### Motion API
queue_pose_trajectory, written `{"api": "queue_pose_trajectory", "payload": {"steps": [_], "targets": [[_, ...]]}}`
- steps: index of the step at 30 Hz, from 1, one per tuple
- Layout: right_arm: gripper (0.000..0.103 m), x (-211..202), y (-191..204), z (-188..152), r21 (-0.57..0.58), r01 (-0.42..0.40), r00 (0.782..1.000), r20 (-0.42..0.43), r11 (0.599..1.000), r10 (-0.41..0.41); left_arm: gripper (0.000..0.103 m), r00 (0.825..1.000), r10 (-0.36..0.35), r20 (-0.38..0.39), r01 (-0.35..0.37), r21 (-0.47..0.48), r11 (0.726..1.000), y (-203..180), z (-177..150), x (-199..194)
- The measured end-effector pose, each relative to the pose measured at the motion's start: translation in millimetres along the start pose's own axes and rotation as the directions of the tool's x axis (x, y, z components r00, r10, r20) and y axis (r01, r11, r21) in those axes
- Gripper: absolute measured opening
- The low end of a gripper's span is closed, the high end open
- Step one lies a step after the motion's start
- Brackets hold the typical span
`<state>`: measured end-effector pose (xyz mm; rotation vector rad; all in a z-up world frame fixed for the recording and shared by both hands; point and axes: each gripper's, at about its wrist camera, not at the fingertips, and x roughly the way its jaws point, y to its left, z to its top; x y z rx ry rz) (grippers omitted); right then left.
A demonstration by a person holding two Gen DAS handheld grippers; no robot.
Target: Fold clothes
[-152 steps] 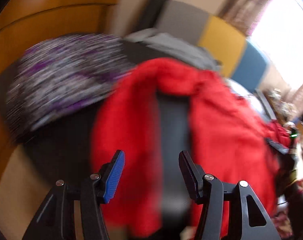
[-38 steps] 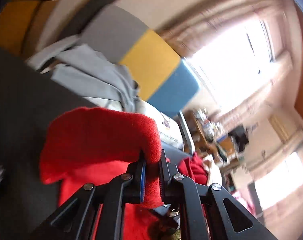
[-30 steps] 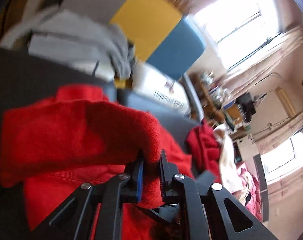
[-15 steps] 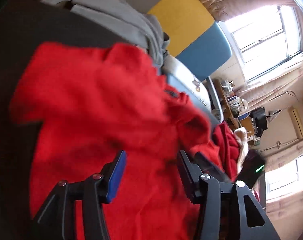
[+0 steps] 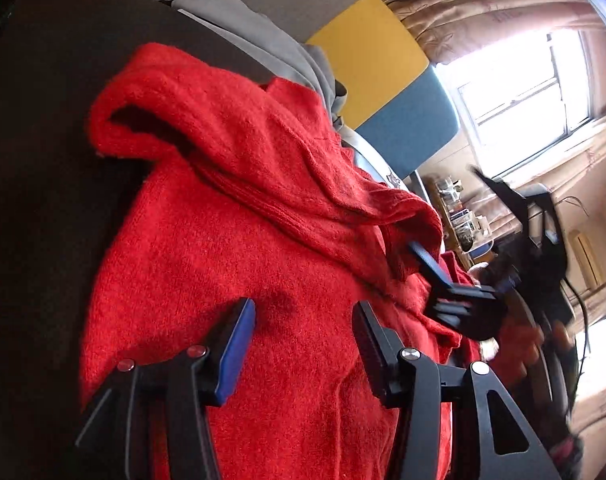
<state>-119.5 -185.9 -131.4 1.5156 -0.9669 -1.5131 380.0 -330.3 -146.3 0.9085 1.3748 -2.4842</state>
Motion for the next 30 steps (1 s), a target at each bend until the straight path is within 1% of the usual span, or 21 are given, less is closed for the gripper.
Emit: {"api": "queue_pose_trajectory", "payload": {"steps": [1,2,4,5,6,7,8,9,12,13,15,17,21,24,26,28,30], "targets": [[0.085,7,-1,4,0.018,0.03,0.999,0.018,0.999,-0.03,0.051,1.0,-0.006,0.001,0.006,0.001,1.0,1,0,0],[0.079,12,-2,8,0.036,0.047,0.998,0.042,0.998,-0.049,0.051,1.0,-0.012,0.001,0.012,0.002,1.0,1,0,0],[0.072,18,-4,14,0.051,0.075,0.993,0.088,0.996,-0.079,0.051,1.0,-0.024,0.002,0.024,0.005,1.0,3,0,-1],[0.061,20,-6,17,0.058,0.09,0.989,0.112,0.994,-0.096,0.051,1.0,-0.03,0.003,0.03,0.007,1.0,3,-1,-1],[0.052,23,-6,19,0.051,0.112,0.984,0.13,0.992,-0.118,0.051,0.999,-0.037,0.003,0.037,0.009,0.999,4,-1,-2],[0.034,26,-3,19,0.018,0.154,0.978,0.142,0.988,-0.155,0.051,0.999,-0.042,0.005,0.042,0.011,0.999,5,-2,-3],[0.023,27,-1,19,-0.013,0.199,0.969,0.152,0.98,-0.195,0.051,0.999,-0.047,0.006,0.047,0.013,0.999,5,-2,-4],[0.019,28,-1,18,-0.033,0.226,0.963,0.154,0.973,-0.219,0.051,0.998,-0.055,0.008,0.055,0.0,0.998,7,-2,-5],[0.016,25,9,15,-0.136,0.293,0.949,0.159,0.946,-0.271,0.053,0.996,-0.091,0.022,0.092,-0.052,0.994,11,2,-11],[0.016,22,18,13,-0.186,0.303,0.948,0.163,0.935,-0.274,0.056,0.993,-0.112,0.033,0.115,-0.072,0.991,13,6,-13],[0.016,17,41,8,-0.289,0.302,0.95,0.173,0.908,-0.261,0.06,0.987,-0.151,0.059,0.157,-0.118,0.981,17,16,-16],[0.016,11,73,2,-0.419,0.296,0.953,0.188,0.859,-0.237,0.063,0.979,-0.182,0.091,0.196,-0.172,0.965,23,29,-19],[0.016,-3,122,-5,-0.558,0.26,0.962,0.22,0.788,-0.162,0.066,0.971,-0.173,0.166,0.207,-0.21,0.956,24,57,-26],[0.016,-30,143,-7,-0.608,0.242,0.96,0.263,0.756,-0.096,0.067,0.964,-0.17,0.204,0.218,-0.24,0.946,27,72,-33],[0.016,-50,148,-5,-0.624,0.248,0.95,0.305,0.741,-0.062,0.072,0.959,-0.16,0.233,0.217,-0.244,0.945,28,78,-40],[0.016,-69,138,-2,-0.618,0.272,0.939,0.337,0.738,-0.064,0.073,0.96,-0.15,0.235,0.209,-0.254,0.944,30,80,-42],[0.016,-87,115,3,-0.588,0.303,0.928,0.361,0.75,-0.092,0.073,0.965,-0.138,0.224,0.197,-0.264,0.944,31,79,-41]]}}
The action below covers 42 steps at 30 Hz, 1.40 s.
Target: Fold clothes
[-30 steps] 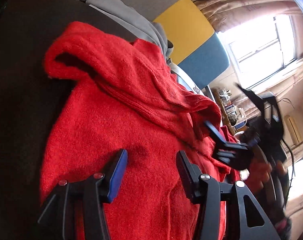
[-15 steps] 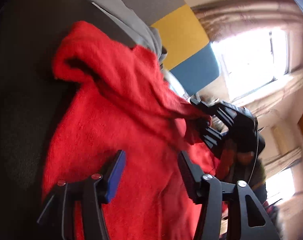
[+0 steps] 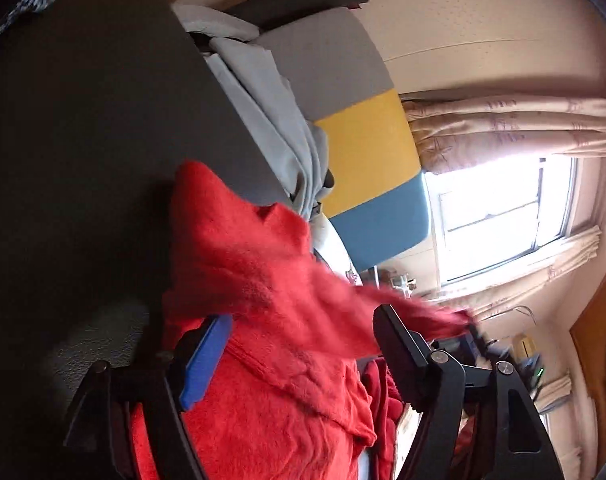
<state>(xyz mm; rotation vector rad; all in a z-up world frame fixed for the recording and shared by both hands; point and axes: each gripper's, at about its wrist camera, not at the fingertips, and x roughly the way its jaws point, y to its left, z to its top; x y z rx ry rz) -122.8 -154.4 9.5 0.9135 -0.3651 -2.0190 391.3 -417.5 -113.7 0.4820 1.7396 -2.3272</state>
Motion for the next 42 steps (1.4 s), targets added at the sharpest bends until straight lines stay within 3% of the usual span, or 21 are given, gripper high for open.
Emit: {"api": "queue_pose_trajectory", "payload": {"steps": [3,7,10,15,18,25,30,32,35,36,38,42], "targets": [[0.016,-3,-46,-24,0.087,0.046,0.997,-0.063,0.995,-0.04,0.073,0.999,0.016,-0.028,-0.016,-0.005,1.0,3,-7,3],[0.024,2,-95,-60,0.25,-0.022,0.986,-0.153,0.968,0.063,0.073,0.997,0.026,-0.072,-0.025,0.011,1.0,6,-26,10],[0.029,19,-106,-70,0.314,-0.048,0.969,-0.217,0.948,0.121,0.074,0.993,0.056,-0.107,-0.051,0.048,0.998,8,-39,16],[0.031,52,-120,-79,0.438,0.005,0.952,-0.276,0.899,0.13,0.074,0.987,0.117,-0.111,-0.102,0.138,0.985,6,-51,22],[0.031,68,-126,-85,0.481,0.063,0.951,-0.294,0.874,0.093,0.074,0.985,0.133,-0.114,-0.111,0.181,0.977,6,-54,25],[0.033,77,-125,-90,0.529,0.052,0.988,-0.153,0.847,0.035,0.074,0.982,0.166,-0.093,-0.127,0.328,0.936,1,-70,31],[0.033,78,-127,-98,0.564,0.034,0.998,-0.057,0.825,-0.003,0.074,0.985,0.157,-0.072,-0.118,0.378,0.918,2,-75,30],[0.032,78,-125,-98,0.548,0.036,0.999,-0.054,0.836,-0.007,0.075,0.986,0.153,-0.071,-0.115,0.381,0.917,2,-75,30],[0.022,86,-118,-89,0.477,0.11,0.987,-0.158,0.872,-0.038,0.075,0.987,0.143,-0.074,-0.104,0.379,0.919,3,-75,29],[0.009,85,-118,-85,0.469,0.137,0.983,-0.175,0.872,-0.06,0.075,0.987,0.14,-0.075,-0.102,0.381,0.919,2,-76,29],[0.007,82,-114,-76,0.435,0.185,0.977,-0.178,0.881,-0.118,0.075,0.987,0.138,-0.077,-0.098,0.387,0.917,2,-76,29],[0.007,69,-77,-45,0.261,0.191,0.979,-0.123,0.946,-0.164,0.075,0.987,0.142,-0.078,-0.101,0.391,0.915,2,-75,30]]}}
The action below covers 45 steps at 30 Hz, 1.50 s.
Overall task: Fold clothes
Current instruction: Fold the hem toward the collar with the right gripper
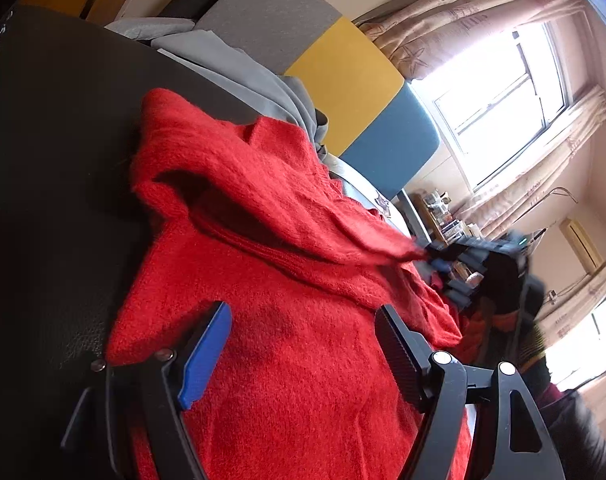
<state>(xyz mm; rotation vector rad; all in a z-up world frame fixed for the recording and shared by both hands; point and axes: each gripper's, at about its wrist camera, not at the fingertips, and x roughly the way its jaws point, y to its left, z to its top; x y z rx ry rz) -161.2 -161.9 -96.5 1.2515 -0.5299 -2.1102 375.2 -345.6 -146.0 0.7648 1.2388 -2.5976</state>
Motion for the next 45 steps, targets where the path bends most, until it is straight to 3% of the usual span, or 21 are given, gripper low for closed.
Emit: {"api": "queue_pose_trajectory", "payload": {"steps": [4,7,11,15,21,25,27,31,34,39,41,43,45], "targets": [[0.006,-37,33,16,-0.133,-0.04,0.996,0.073,0.99,0.05,0.075,1.0,-0.004,-0.011,0.003,-0.053,0.999,2,5,-1],[0.006,-71,50,28,-0.201,-0.08,0.986,0.125,0.976,0.107,0.077,0.999,-0.05,-0.001,0.049,-0.173,0.984,12,14,-4],[0.006,-101,60,44,-0.263,-0.064,0.975,0.188,0.963,0.116,0.078,0.997,-0.074,0.012,0.074,-0.262,0.962,20,22,-7],[0.006,-110,23,37,-0.222,-0.031,0.982,0.174,0.975,0.07,0.078,0.998,-0.062,0.008,0.061,-0.278,0.959,21,22,-10],[0.007,-86,-59,-6,-0.041,-0.002,0.997,0.073,0.999,0.005,0.078,1.0,-0.017,0.006,0.018,-0.317,0.948,24,28,-17],[0.01,-77,-103,-28,0.079,-0.03,0.999,0.021,0.996,0.029,0.078,1.0,0.008,-0.005,-0.009,-0.278,0.961,16,34,-24],[0.019,-73,-121,-33,0.162,-0.062,0.998,0.003,0.985,0.062,0.078,1.0,0.016,-0.002,-0.016,-0.241,0.971,7,38,-28],[0.02,-77,-140,-35,0.255,-0.142,0.99,0.035,0.956,0.138,0.08,0.999,0.034,0.004,-0.033,-0.136,0.99,-17,50,-28],[0.02,-79,-140,-31,0.252,-0.13,0.991,0.051,0.959,0.122,0.082,0.998,0.06,-0.018,-0.061,-0.033,0.998,-38,65,-5],[0.021,-76,-140,-20,0.244,-0.094,0.996,0.029,0.965,0.09,0.082,0.986,0.135,-0.093,-0.133,0.03,0.991,-37,67,33],[0.021,-81,-136,-14,0.197,-0.072,0.997,0.033,0.978,0.067,0.082,0.981,0.152,-0.12,-0.147,0.05,0.988,-31,61,41],[0.024,-93,-125,-10,0.083,-0.013,0.995,0.095,0.997,0.005,0.082,0.983,0.142,-0.114,-0.136,0.061,0.989,-27,57,41],[0.018,-98,-113,-7,-0.033,0.069,0.988,0.141,0.997,-0.063,0.082,0.985,0.134,-0.108,-0.127,0.068,0.99,-25,55,40]]}}
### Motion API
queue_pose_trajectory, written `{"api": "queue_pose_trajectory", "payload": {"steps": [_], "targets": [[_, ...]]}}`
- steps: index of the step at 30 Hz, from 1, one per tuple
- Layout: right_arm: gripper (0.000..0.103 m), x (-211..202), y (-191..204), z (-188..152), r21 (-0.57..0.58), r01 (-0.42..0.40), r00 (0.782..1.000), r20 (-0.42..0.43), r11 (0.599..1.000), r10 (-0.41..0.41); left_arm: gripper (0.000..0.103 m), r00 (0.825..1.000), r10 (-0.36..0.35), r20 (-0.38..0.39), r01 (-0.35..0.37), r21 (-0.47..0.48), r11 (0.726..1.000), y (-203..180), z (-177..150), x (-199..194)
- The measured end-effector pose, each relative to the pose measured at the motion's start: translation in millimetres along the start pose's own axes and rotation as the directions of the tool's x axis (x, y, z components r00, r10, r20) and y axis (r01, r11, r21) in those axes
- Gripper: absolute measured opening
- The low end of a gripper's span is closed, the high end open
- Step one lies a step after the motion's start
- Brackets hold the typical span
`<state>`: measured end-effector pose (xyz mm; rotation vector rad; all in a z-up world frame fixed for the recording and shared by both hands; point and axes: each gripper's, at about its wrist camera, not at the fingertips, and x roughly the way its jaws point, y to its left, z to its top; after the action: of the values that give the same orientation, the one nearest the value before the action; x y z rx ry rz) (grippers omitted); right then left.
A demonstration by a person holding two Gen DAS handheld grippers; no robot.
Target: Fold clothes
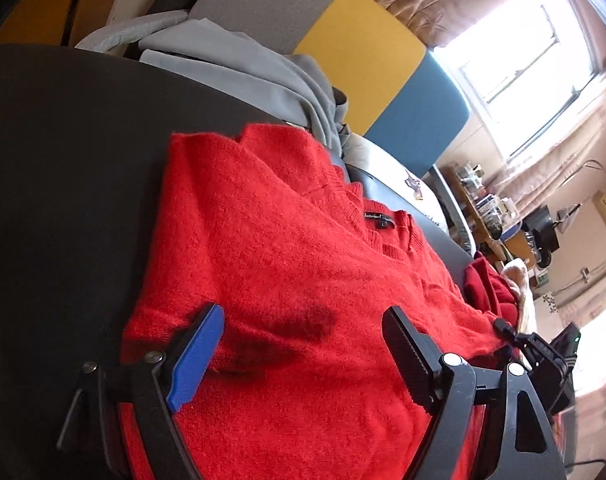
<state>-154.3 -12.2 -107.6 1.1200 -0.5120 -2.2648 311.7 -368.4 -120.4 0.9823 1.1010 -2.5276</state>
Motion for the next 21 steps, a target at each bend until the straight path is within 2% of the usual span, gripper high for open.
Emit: {"api": "queue_pose_trajectory", "payload": {"steps": [1,3,5,7,8,9,10,13,17,18,19,21], "targets": [[0.01,-4,7,2,-0.057,0.021,1.0,0.022,0.998,-0.019,0.082,1.0,-0.001,-0.003,0.001,0.002,1.0,0,-1,-1],[0.009,-18,25,4,-0.172,0.007,0.997,0.072,0.985,0.005,0.082,1.0,-0.003,-0.011,0.003,0.006,1.0,0,-2,-4],[0.009,-34,46,-3,-0.339,0.009,0.994,0.107,0.941,0.029,0.082,1.0,-0.009,-0.012,0.009,0.012,1.0,4,-6,-6],[0.009,-17,37,-10,-0.366,0.058,0.998,0.016,0.929,-0.056,0.082,1.0,-0.007,-0.014,0.007,0.014,1.0,4,-9,-8],[0.009,-8,30,-15,-0.377,0.093,0.993,-0.027,0.921,-0.112,0.082,1.0,-0.001,-0.019,0.001,0.015,1.0,2,-9,-9],[0.009,-3,22,-18,-0.384,0.123,0.987,-0.045,0.915,-0.151,0.082,1.0,0.007,-0.024,-0.006,0.016,1.0,1,-8,-10],[0.014,-2,15,-19,-0.376,0.125,0.986,-0.052,0.918,-0.156,0.082,0.999,0.014,-0.029,-0.013,0.017,1.0,0,-7,-11],[0.023,-7,12,-11,-0.388,0.179,0.979,-0.023,0.904,-0.204,0.082,1.0,0.016,-0.021,-0.016,0.034,0.999,-9,-2,-16],[0.023,-19,24,2,-0.419,0.258,0.964,0.046,0.87,-0.263,0.082,1.0,0.009,0.008,-0.01,0.078,0.997,-23,11,-18],[0.023,-24,33,4,-0.432,0.253,0.966,0.065,0.865,-0.25,0.082,1.0,0.013,0.014,-0.015,0.089,0.996,-25,14,-17],[0.023,-28,43,3,-0.452,0.209,0.977,0.066,0.867,-0.201,0.082,1.0,0.018,0.018,-0.02,0.098,0.995,-27,18,-14],[0.023,-24,64,-4,-0.49,0.104,0.993,0.011,0.865,-0.113,0.082,0.999,0.043,0.027,-0.046,0.118,0.992,-29,25,-8]]}}
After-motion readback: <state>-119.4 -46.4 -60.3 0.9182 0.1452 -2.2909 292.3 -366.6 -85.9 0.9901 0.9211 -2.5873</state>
